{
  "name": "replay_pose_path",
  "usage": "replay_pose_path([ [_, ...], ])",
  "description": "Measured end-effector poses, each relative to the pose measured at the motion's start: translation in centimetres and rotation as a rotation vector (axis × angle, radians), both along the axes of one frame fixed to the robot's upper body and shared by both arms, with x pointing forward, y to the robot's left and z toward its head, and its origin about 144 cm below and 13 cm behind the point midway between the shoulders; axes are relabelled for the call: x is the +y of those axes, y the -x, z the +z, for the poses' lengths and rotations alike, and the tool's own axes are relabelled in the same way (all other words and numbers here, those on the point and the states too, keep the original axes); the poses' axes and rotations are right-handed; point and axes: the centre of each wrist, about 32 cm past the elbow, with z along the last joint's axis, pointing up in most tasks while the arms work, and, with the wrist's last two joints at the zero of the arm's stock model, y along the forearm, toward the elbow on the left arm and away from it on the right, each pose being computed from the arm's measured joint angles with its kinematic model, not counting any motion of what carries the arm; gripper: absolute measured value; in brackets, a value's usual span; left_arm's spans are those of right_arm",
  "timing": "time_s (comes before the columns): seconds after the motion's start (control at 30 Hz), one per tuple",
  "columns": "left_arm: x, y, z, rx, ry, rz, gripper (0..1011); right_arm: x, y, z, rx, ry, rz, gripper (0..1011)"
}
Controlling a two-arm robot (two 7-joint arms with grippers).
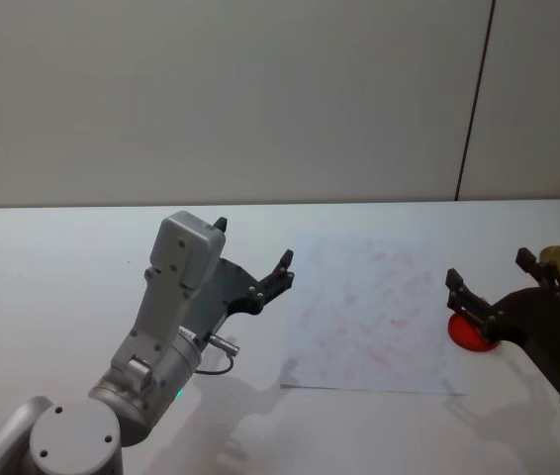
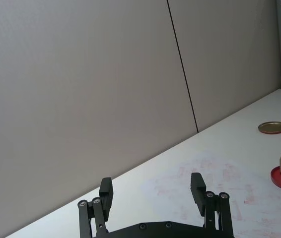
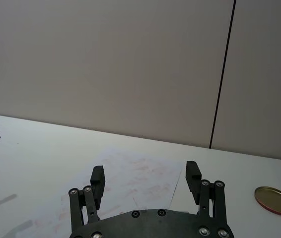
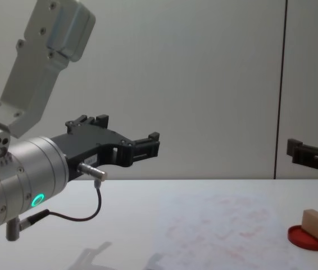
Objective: Use the one hand to pick up the stamp and affix it onto the A4 paper.
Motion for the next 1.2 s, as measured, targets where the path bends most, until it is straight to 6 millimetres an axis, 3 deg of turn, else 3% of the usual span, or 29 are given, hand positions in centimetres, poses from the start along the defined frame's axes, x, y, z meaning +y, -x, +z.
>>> replay_pose_path([
  [0.73, 0.0, 0.0, 0.0, 0.0, 0.0, 0.0, 993, 0.0, -0.1, 0.0, 0.001, 0.001, -0.001, 1001],
  [1.2, 0.0, 0.0, 0.0, 0.0, 0.0, 0.0, 993, -1.5, -2.0, -0.9, 0.089, 0.028, -0.025, 1001],
])
